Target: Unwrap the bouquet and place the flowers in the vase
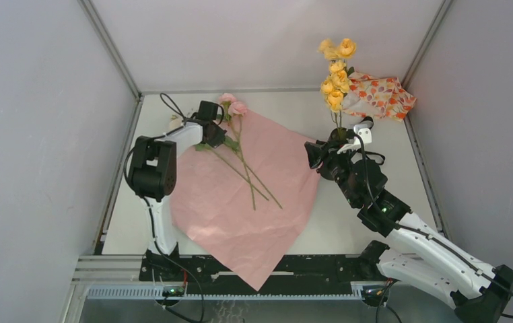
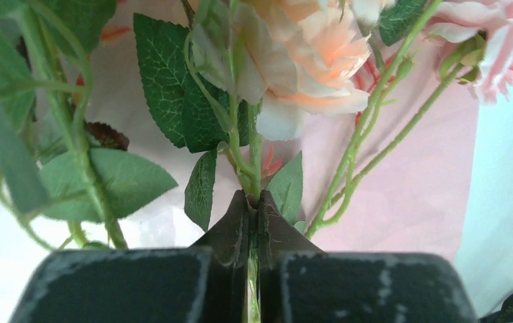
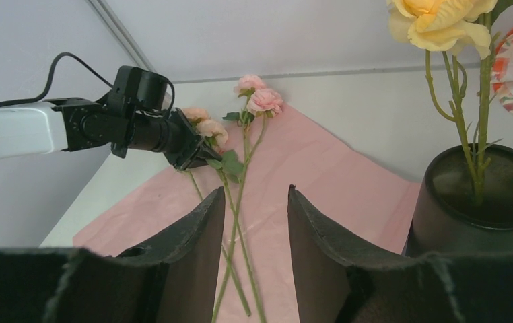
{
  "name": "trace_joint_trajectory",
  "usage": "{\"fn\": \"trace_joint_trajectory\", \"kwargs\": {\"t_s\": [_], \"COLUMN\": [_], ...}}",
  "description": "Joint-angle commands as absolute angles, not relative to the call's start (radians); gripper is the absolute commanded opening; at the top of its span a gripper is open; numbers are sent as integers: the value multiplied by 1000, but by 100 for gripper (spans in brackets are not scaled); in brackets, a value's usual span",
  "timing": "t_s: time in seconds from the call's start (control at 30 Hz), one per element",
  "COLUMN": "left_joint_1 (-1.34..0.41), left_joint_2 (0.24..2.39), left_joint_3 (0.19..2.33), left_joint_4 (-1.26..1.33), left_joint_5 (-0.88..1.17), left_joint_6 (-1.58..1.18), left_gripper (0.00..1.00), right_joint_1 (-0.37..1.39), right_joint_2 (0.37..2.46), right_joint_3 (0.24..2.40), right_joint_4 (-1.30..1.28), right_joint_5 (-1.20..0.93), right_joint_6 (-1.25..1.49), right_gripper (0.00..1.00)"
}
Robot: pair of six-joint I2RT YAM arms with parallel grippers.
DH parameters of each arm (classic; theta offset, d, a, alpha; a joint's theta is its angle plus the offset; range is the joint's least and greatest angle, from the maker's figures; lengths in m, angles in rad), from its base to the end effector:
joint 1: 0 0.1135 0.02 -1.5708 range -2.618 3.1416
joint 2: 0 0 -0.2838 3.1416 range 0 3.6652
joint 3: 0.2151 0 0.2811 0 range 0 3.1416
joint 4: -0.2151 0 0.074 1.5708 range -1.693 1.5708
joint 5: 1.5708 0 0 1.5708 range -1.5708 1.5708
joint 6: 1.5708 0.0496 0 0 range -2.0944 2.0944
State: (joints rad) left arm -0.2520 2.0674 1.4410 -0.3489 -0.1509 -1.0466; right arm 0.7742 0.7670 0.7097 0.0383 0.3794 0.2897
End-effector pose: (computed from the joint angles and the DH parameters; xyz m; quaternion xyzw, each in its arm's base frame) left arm 0.4685 -0.1129 0.1488 -0.3892 0.8705 -0.1195 0.2766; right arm 0.1654 0.1360 0.3523 -0.0399 0.7122 0.2329 0.6610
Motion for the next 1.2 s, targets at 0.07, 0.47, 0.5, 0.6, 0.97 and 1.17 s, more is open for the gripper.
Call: {"fn": "trace_joint_trajectory", "kwargs": {"t_s": [0.07,0.47,0.5,0.6,0.97,1.17], "left_joint_1": [-249,-279,-288,-333,-557,-608], "left_joint_2": [1880,1582,1562,1512,1396,1432], "left_joint_3": [1438,1511,1531,1587,1663,1687], "left_joint_4": [-344,-181,-182,-178,84,531], "left_joint_5": [-158,18,17,13,183,498], "left_joint_6": [-958,-711,-687,-615,-422,-523], "left_gripper": [0,0,0,0,0,0], "right_joint_1": [774,776,778,778,787,788], "right_joint_2": [766,739,730,700,559,394], "right_joint_3": [712,711,712,711,712,718], "right_joint_4": [46,41,37,14,-148,-232], "right_joint_5": [367,379,385,402,498,523], "right_joint_6": [319,319,314,313,333,346], "right_gripper": [47,39,40,40,38,43]}}
